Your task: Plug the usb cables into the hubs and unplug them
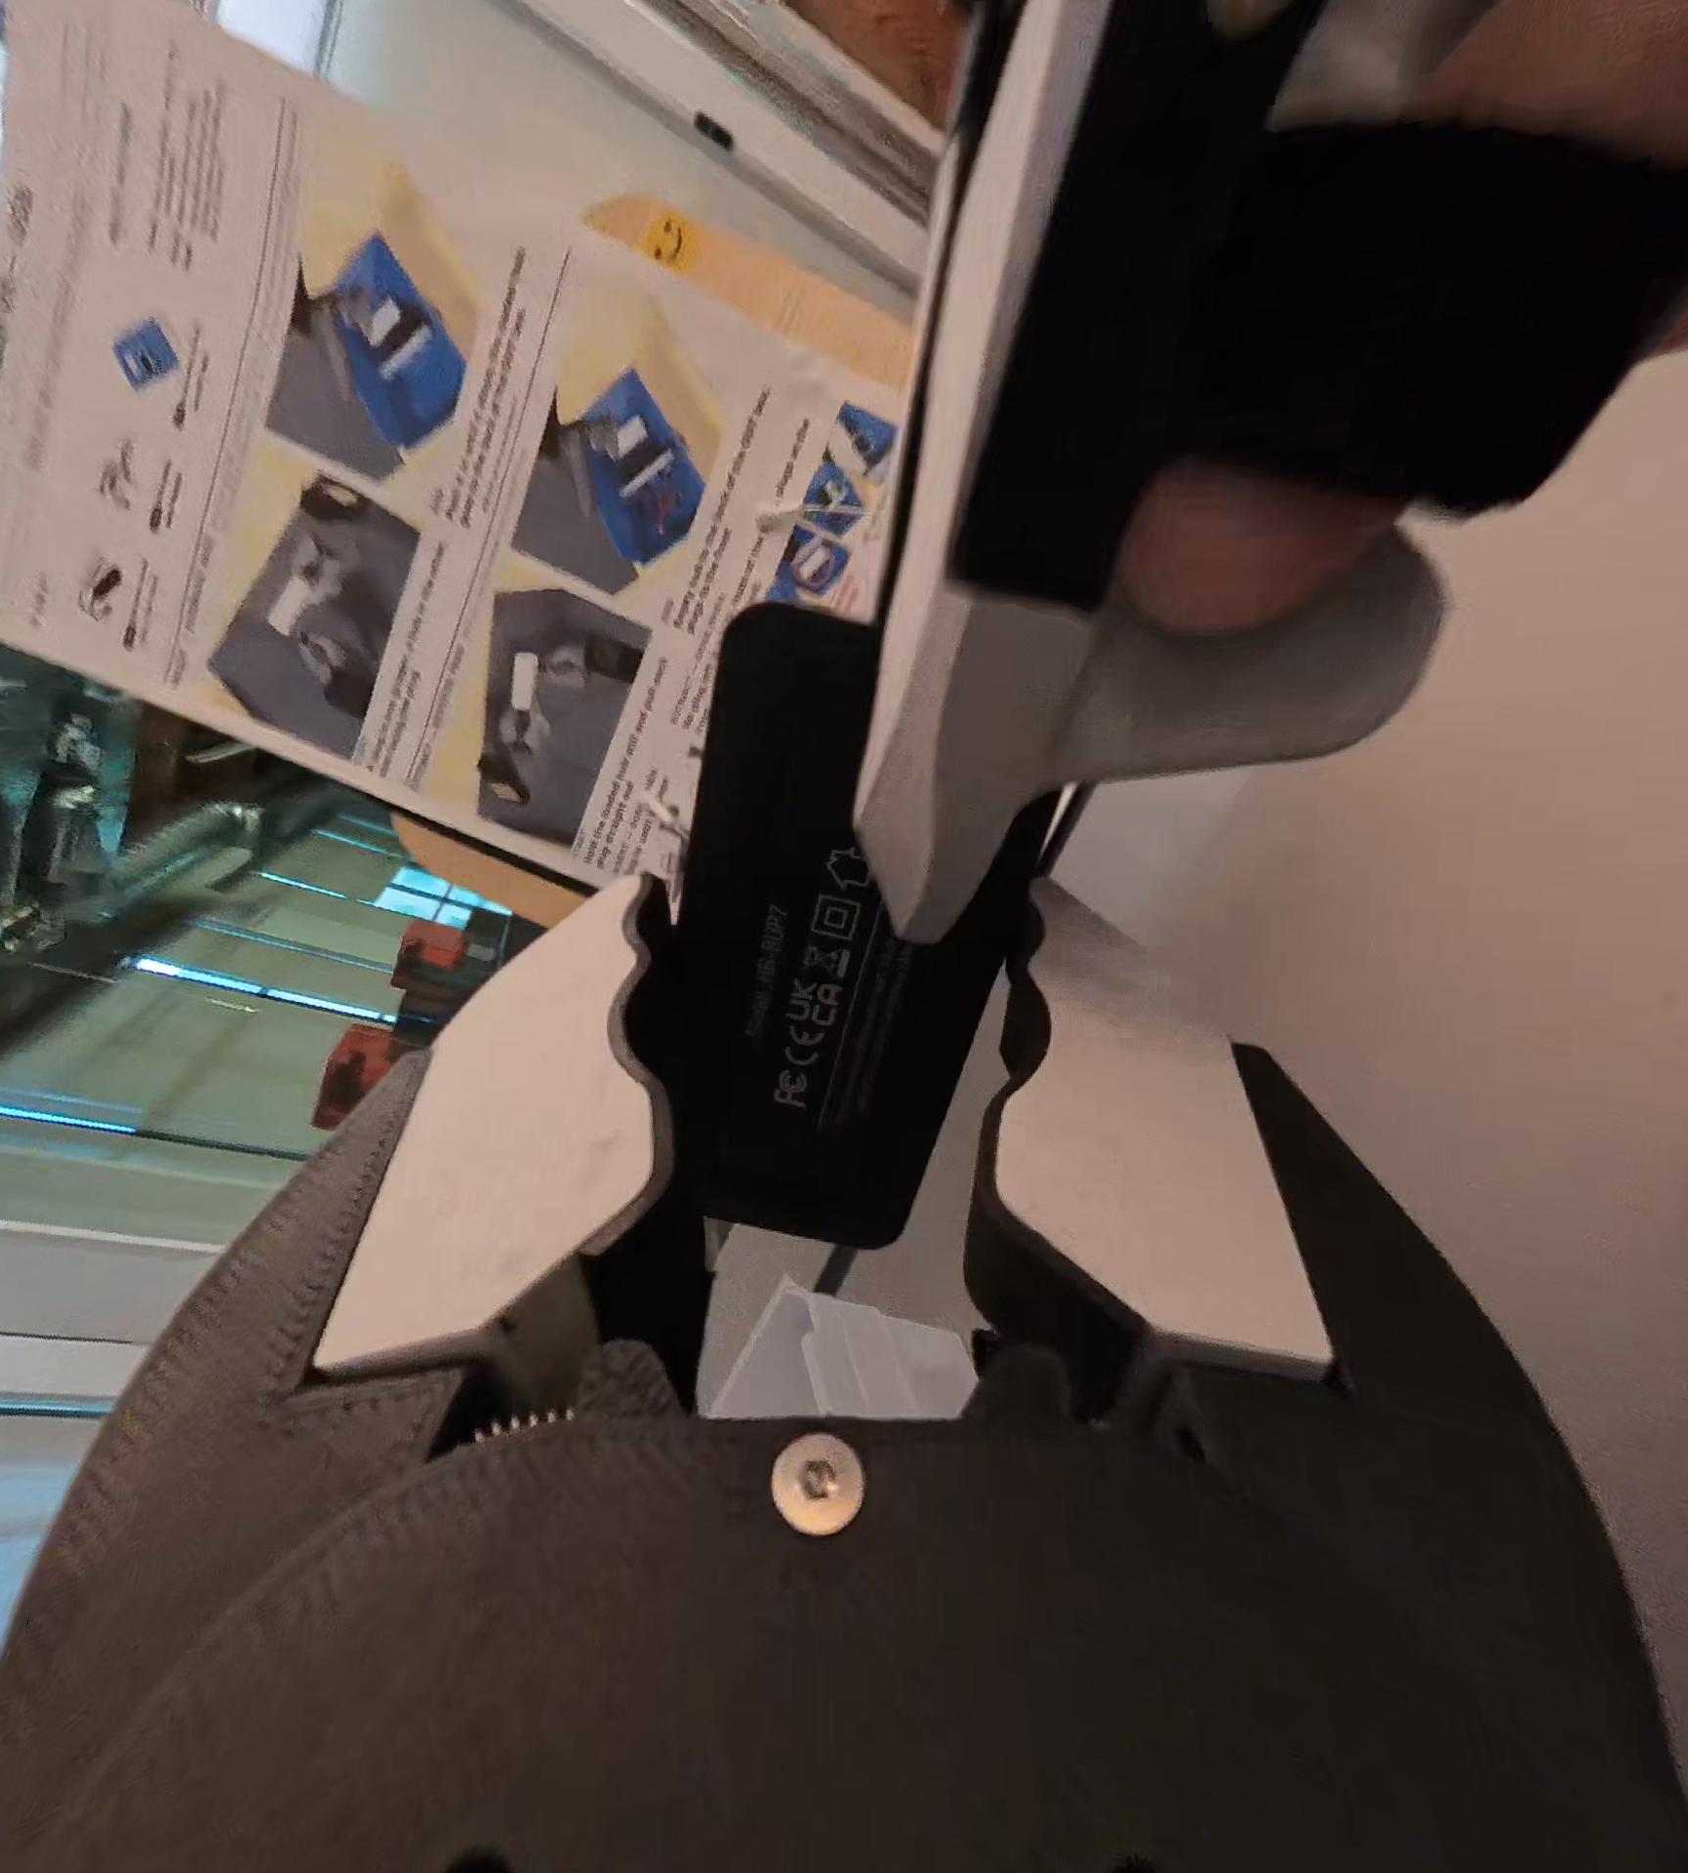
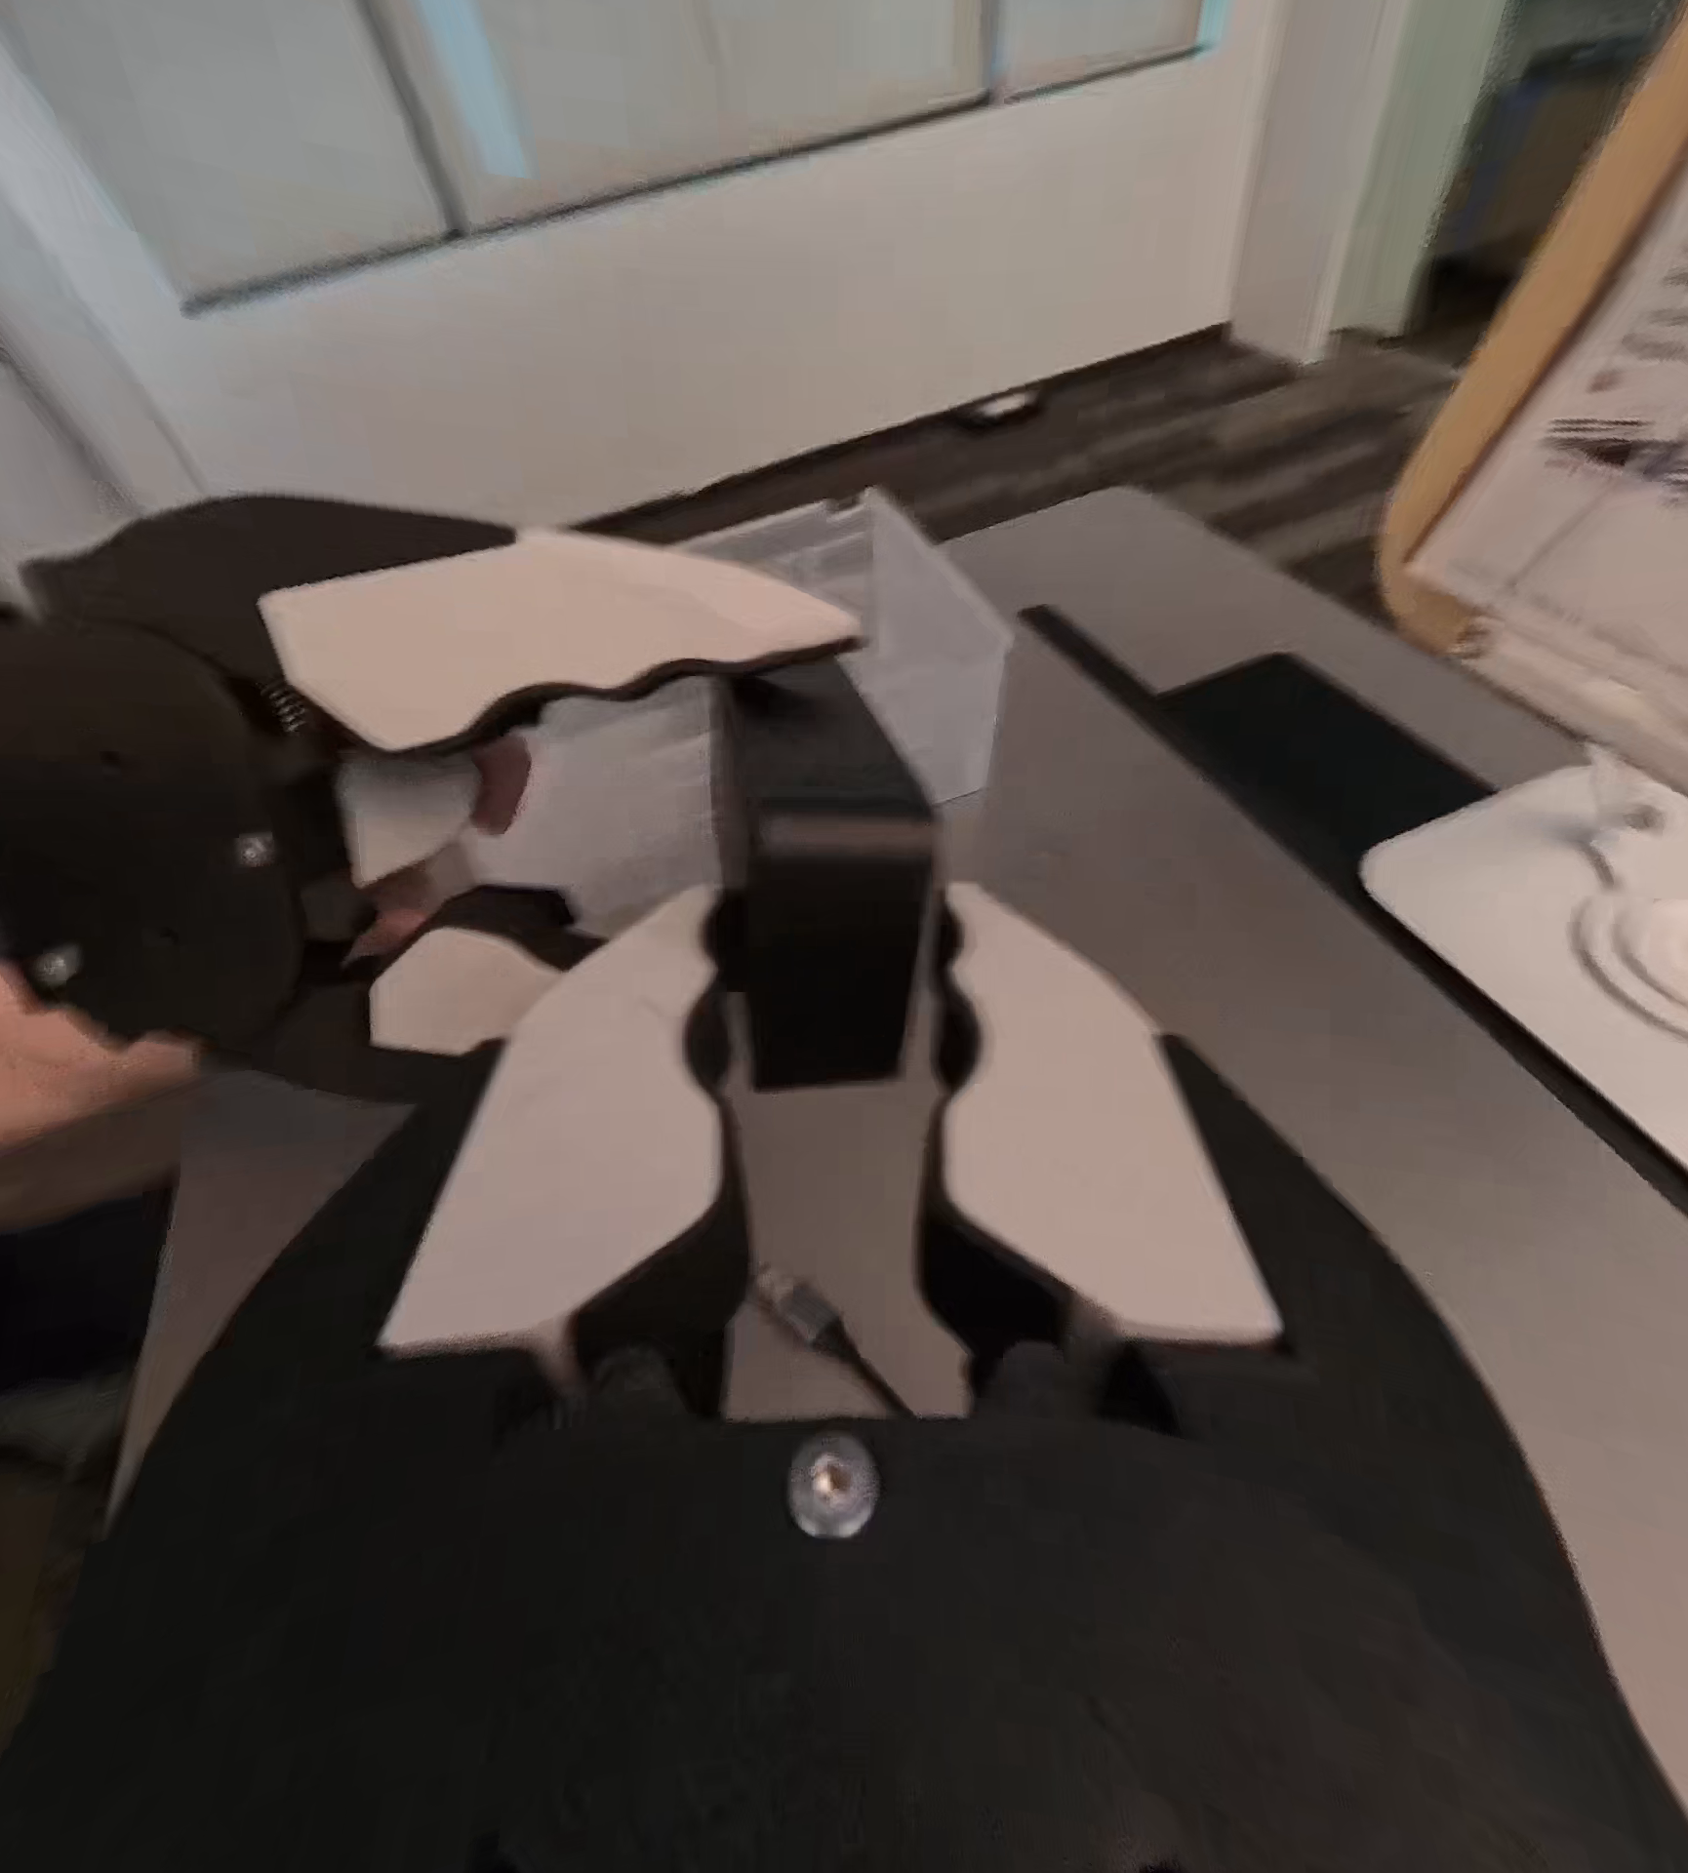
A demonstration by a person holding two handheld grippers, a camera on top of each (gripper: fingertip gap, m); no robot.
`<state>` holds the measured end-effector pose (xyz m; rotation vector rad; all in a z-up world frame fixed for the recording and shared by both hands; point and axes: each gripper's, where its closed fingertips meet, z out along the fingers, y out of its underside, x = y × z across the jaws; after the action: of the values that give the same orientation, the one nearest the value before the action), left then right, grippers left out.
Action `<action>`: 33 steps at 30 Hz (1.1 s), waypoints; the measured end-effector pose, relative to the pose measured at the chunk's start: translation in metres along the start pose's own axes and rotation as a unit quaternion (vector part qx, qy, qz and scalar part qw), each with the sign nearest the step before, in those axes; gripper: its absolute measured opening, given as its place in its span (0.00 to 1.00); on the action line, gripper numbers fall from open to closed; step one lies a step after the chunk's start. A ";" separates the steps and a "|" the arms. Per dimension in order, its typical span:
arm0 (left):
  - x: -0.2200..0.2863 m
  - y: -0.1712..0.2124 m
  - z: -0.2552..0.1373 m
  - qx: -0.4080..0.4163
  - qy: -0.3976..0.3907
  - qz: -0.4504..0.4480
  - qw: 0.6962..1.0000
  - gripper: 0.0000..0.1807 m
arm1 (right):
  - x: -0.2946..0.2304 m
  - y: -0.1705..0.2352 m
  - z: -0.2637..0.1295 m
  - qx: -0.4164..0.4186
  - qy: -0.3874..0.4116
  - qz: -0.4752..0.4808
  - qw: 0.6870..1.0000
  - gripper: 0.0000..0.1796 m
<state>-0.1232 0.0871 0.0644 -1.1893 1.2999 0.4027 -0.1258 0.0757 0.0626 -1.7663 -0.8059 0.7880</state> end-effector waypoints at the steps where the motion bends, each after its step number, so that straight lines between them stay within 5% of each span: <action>1: 0.004 -0.001 0.003 -0.009 -0.004 0.015 1.000 0.33 | -0.003 0.001 -0.001 -0.001 -0.021 -0.018 1.000 0.19; 6: -0.004 -0.009 -0.002 0.011 -0.048 -0.029 0.998 0.31 | 0.029 -0.003 -0.020 0.023 0.046 -0.146 0.988 0.15; 11: -0.028 -0.021 -0.025 0.143 0.058 -0.307 0.939 0.35 | 0.022 -0.013 -0.058 0.112 -0.022 -0.228 0.967 0.15; 15: -0.031 -0.039 -0.027 0.228 0.137 -0.339 0.903 0.37 | 0.019 -0.026 -0.087 0.184 -0.076 -0.178 0.964 0.15; 17: -0.025 -0.050 -0.024 0.232 0.165 -0.317 0.905 0.40 | 0.016 -0.030 -0.097 0.206 -0.112 -0.149 0.960 0.15; 19: -0.025 -0.058 -0.023 0.238 0.141 -0.271 0.922 0.44 | 0.024 -0.039 -0.103 0.222 -0.157 -0.018 0.962 0.14; 20: -0.026 -0.060 -0.024 0.243 0.121 -0.250 0.929 0.45 | 0.029 -0.043 -0.105 0.228 -0.196 0.087 0.950 0.14; 22: -0.027 -0.071 -0.030 0.275 0.109 -0.232 0.927 0.42 | 0.027 -0.049 -0.115 0.248 -0.328 0.247 0.877 0.14; 24: -0.024 -0.078 -0.034 0.295 0.140 -0.253 0.911 0.42 | 0.020 -0.052 -0.126 0.251 -0.461 0.324 0.787 0.16; 26: -0.020 -0.078 -0.033 0.296 0.161 -0.261 0.905 0.43 | 0.017 -0.051 -0.128 0.247 -0.531 0.357 0.728 0.15; 33: -0.030 -0.088 -0.056 0.356 0.163 -0.252 0.885 0.44 | -0.019 -0.038 -0.100 0.157 -0.612 0.367 0.682 0.16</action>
<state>-0.0903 0.0159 0.1396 -0.9157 1.1951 -0.6416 -0.0621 0.0194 0.1306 -0.9939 -0.6217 2.6267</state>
